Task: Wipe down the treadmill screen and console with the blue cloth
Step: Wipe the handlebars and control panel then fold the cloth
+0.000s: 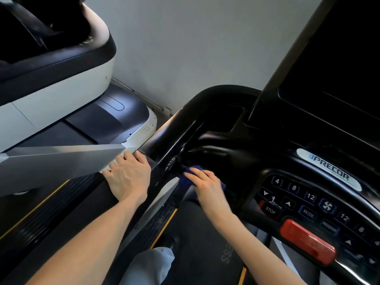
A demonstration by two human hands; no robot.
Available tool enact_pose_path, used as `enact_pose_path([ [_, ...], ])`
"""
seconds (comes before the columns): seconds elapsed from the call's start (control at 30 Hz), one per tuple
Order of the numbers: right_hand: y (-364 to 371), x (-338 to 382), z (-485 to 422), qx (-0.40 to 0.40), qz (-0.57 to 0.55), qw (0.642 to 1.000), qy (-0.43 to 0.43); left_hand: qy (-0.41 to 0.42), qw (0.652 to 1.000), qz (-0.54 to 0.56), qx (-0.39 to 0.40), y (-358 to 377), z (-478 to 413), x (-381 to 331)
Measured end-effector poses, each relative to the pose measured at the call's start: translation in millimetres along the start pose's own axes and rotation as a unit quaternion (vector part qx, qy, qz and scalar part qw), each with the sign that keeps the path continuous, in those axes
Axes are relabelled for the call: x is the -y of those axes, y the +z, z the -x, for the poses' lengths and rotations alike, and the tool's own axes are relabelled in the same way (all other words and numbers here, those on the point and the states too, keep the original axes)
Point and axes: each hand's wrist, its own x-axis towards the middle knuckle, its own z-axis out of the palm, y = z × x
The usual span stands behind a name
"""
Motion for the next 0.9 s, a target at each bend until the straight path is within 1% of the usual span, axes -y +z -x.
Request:
enact_pose_path([
  [0.1, 12.5, 30.8, -30.1, 0.021, 0.011, 1.0, 0.011, -0.001, 1.0, 0.002, 0.003, -0.4, 1.1, -0.6],
  [0.17, 8.1, 31.6, -24.5, 0.034, 0.011, 0.999, 0.009, -0.003, 1.0, 0.004, 0.001, -0.1, 0.7, -0.7],
  [0.23, -4.5, 21.1, 0.8, -0.008, 0.026, 1.0, 0.0, -0.002, 1.0, 0.012, -0.003, 0.8, -0.4, -0.1],
  [0.27, -11.5, 14.0, 16.5, -0.039, 0.046, 0.998, 0.001, -0.002, 1.0, 0.013, -0.003, 1.0, -0.5, 0.1],
  [0.33, -21.7, -1.3, 48.4, -0.073, 0.084, 0.994, 0.009, -0.003, 1.0, 0.011, -0.003, 1.6, -0.4, 0.3],
  [0.4, -26.9, -12.7, 75.0, -0.086, 0.09, 0.992, 0.022, -0.001, 1.0, 0.01, -0.006, 2.1, -0.5, 0.4],
  [0.47, -26.2, -20.8, 82.0, -0.081, 0.078, 0.993, 0.03, 0.0, 1.0, 0.009, -0.008, 2.7, -0.8, -0.9],
  [0.6, -6.9, -6.3, 45.7, -0.063, 0.033, 0.997, 0.003, 0.001, 1.0, 0.009, -0.01, 3.7, -1.4, 0.2],
  [0.67, 5.5, 5.4, 19.9, -0.058, 0.056, 0.996, -0.024, 0.0, 1.0, 0.012, -0.011, 3.2, -1.1, -0.4],
  [0.7, 11.9, 11.6, 7.0, -0.058, 0.087, 0.994, -0.019, -0.002, 1.0, 0.015, -0.011, 3.1, -1.1, -1.0],
  [0.73, 17.2, 18.0, -5.3, -0.057, 0.115, 0.992, 0.001, -0.003, 1.0, 0.016, -0.012, 3.2, -1.2, -1.2],
  [0.8, 23.3, 33.9, -26.8, -0.051, 0.139, 0.986, 0.077, -0.005, 1.0, 0.017, -0.013, 4.7, -1.5, -1.1],
  [0.87, 27.9, 50.4, -42.2, -0.051, 0.119, 0.983, 0.13, -0.003, 1.0, 0.019, -0.017, 5.4, -1.8, -0.4],
  [0.9, 28.3, 56.7, -46.0, -0.06, 0.11, 0.982, 0.138, -0.004, 1.0, 0.02, -0.02, 5.1, -2.0, 0.5],
])
